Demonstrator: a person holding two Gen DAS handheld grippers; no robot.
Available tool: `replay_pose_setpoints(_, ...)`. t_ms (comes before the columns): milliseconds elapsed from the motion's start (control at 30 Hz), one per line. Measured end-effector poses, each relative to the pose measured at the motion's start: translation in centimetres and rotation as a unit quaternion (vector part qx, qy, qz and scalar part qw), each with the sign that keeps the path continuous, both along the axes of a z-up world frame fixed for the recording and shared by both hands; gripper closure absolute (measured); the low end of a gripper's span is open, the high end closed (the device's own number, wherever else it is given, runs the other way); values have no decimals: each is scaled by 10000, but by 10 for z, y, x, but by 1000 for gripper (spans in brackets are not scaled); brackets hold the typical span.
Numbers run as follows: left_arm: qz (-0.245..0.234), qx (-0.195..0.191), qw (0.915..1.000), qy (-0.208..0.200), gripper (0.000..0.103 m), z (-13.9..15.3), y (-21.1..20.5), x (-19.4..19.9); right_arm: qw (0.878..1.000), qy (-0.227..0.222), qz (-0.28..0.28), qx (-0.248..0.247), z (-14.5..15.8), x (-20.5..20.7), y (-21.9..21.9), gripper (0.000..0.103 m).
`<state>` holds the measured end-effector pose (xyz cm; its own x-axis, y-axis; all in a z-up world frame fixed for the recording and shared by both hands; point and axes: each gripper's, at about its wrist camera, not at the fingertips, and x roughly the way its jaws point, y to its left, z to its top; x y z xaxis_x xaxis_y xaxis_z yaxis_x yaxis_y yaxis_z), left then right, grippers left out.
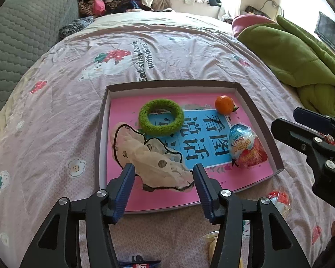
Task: Organize objects
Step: 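Lift both open grippers out of the tray and pull back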
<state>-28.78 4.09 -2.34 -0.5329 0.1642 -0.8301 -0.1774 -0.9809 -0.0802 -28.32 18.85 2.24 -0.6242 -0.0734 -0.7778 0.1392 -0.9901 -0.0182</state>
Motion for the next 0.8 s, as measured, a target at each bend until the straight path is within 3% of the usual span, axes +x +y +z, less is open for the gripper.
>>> replay_pose_setpoints(167, 22, 8, 10000, 91, 42, 6, -1, -3, 9999, 101, 40, -8, 6, 2, 0, 47)
replay_pose_setpoints(500, 84, 29, 9999, 108, 41, 11, -6, 1, 9998, 207, 59, 17, 14, 10, 2, 47)
replay_pose_setpoints(800, 155, -51, 9994, 311, 41, 33, -8, 18, 9994, 341, 84, -78, 30, 27, 1, 47)
